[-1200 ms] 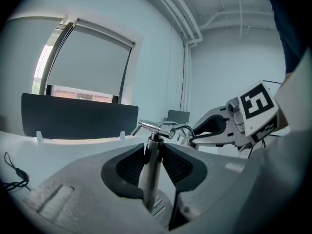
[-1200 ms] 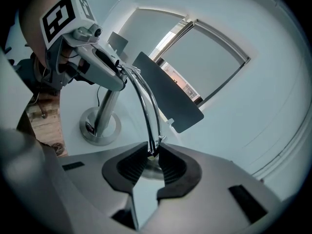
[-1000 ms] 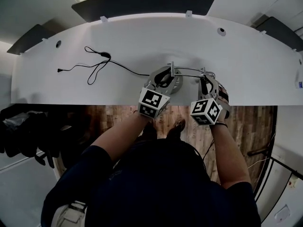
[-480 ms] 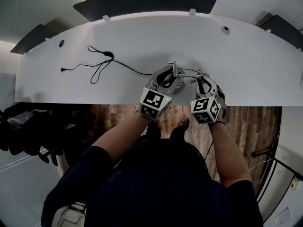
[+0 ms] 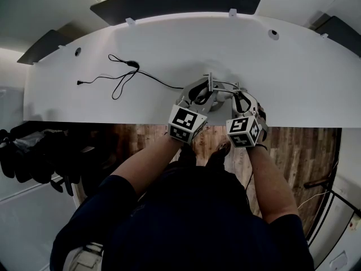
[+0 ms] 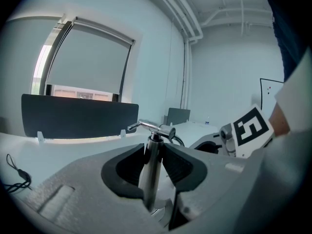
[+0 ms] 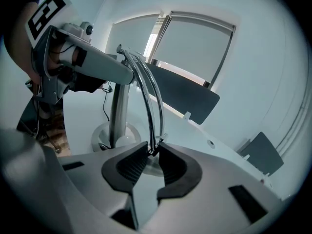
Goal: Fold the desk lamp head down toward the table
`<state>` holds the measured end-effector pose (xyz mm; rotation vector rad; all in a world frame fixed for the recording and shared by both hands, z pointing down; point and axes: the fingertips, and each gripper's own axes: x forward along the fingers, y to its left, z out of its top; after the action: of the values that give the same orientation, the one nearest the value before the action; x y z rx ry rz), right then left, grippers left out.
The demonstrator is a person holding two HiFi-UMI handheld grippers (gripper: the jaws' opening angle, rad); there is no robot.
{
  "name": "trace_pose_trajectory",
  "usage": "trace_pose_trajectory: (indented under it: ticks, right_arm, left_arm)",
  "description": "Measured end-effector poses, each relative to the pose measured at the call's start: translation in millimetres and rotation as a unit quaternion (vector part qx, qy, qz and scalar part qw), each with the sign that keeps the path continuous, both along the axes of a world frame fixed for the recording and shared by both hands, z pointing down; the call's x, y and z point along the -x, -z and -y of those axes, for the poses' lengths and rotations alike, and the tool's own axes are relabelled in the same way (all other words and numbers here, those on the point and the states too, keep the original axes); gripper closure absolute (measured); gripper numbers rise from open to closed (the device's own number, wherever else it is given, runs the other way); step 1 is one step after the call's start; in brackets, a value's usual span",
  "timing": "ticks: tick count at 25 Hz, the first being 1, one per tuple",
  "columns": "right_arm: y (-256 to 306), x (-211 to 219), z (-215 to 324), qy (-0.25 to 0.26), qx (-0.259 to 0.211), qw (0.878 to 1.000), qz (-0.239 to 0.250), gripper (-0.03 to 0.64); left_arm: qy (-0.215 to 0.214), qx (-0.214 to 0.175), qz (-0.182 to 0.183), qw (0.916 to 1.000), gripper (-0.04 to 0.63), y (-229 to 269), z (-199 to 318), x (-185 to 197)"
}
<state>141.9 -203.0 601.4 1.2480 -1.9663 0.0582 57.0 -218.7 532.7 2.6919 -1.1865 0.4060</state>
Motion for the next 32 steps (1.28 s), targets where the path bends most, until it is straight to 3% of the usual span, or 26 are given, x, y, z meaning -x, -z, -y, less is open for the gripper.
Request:
trace_pose_trajectory:
  ticks: [6,16,21,27,32]
  right_arm:
    - [-7,0,2,0.003,-0.009,1.0,0.008,0.537]
    - [9,1,-5,0.015,-0.032,0.999,0.02,0.514]
    - [31,-1,-19,0.026,-0.05,0.998,0.029,0.514]
    - [78,13,-47,0.018,-0.051,0.994,0.099,0.517]
    - [108,24,-66,0.011,-0.044,0.983,0.179,0.539]
  left_arm:
    - [-0.001,0.01,-0.012,0.9999,0.479,5,-1,-4]
    - [-0.009,0.006,0.039,0.9992,0.479,-5,-7,-1]
    - [0.0,0.009,0.034,0.9994,0.479,4,-18,12]
    - [0.0,0.002,-0.004,1.0,0.479,44,-51,23]
    - [-0.036,-0.014,-0.045,0.9982,0.479,86,-79,14]
